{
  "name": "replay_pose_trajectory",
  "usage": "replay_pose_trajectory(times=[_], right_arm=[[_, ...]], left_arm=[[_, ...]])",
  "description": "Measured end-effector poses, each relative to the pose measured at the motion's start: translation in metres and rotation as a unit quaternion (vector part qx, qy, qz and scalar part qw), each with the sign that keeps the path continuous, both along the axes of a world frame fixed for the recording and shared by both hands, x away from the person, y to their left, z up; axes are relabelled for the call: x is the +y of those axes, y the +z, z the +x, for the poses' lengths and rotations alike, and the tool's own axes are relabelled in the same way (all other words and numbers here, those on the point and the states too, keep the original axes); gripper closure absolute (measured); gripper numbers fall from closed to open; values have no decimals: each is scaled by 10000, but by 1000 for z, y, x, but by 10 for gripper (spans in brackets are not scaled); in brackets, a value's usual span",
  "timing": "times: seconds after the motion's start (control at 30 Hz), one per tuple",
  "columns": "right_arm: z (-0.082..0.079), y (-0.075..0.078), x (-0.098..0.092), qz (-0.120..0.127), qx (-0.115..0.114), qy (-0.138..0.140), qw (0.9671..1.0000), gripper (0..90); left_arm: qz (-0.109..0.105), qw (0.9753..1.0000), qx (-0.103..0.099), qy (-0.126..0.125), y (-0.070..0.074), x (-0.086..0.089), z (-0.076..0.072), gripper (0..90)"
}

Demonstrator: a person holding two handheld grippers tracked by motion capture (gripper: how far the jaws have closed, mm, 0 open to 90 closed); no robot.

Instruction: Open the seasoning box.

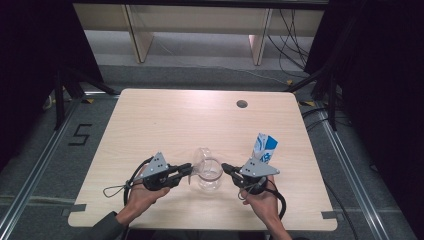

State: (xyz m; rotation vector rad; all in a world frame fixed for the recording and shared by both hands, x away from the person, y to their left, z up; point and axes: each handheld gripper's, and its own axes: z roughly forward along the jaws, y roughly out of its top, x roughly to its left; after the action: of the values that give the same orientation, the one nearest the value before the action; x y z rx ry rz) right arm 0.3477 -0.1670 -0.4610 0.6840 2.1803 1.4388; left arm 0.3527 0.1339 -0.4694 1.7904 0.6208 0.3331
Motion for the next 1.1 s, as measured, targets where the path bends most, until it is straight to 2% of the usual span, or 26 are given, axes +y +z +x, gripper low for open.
replay_pose_trajectory(times=[0.07,0.1,0.13,0.2,0.27,0.43,0.63,0.7,0.8,0.93,1.07,1.1], right_arm=[[-2,2,2,52,60,26,10000,900],[-1,3,3,77,-36,5,10000,900],[-2,5,4,69,95,111,9999,900],[-3,7,6,116,-67,124,9998,900],[-4,10,9,143,-109,187,9997,900],[-6,12,12,72,-40,232,9997,900],[-8,14,16,105,-120,228,9996,900],[-7,16,16,45,-127,285,9995,900],[-9,16,17,74,-151,189,9997,900],[-8,18,18,60,-160,313,9994,900],[-9,20,19,38,-191,297,9994,900],[-10,21,21,49,-214,269,9994,900]], left_arm=[[-52,10000,-8,-8,0,0,0,808],[-90,10000,-22,-38,0,0,0,808],[-80,10000,-20,-21,0,0,0,808],[-15,10000,-37,-14,1,0,0,809],[-21,10000,-35,-18,1,0,0,811],[-20,10000,-41,-19,1,0,-1,811],[-34,10000,-19,4,1,1,-1,789],[-147,9999,5,-8,1,2,0,742],[-227,9997,49,-2,4,8,-1,688],[-342,9993,127,-64,2,18,-4,619],[-180,9991,333,166,-2,26,-9,483],[-132,9992,313,187,-3,27,-9,443]])
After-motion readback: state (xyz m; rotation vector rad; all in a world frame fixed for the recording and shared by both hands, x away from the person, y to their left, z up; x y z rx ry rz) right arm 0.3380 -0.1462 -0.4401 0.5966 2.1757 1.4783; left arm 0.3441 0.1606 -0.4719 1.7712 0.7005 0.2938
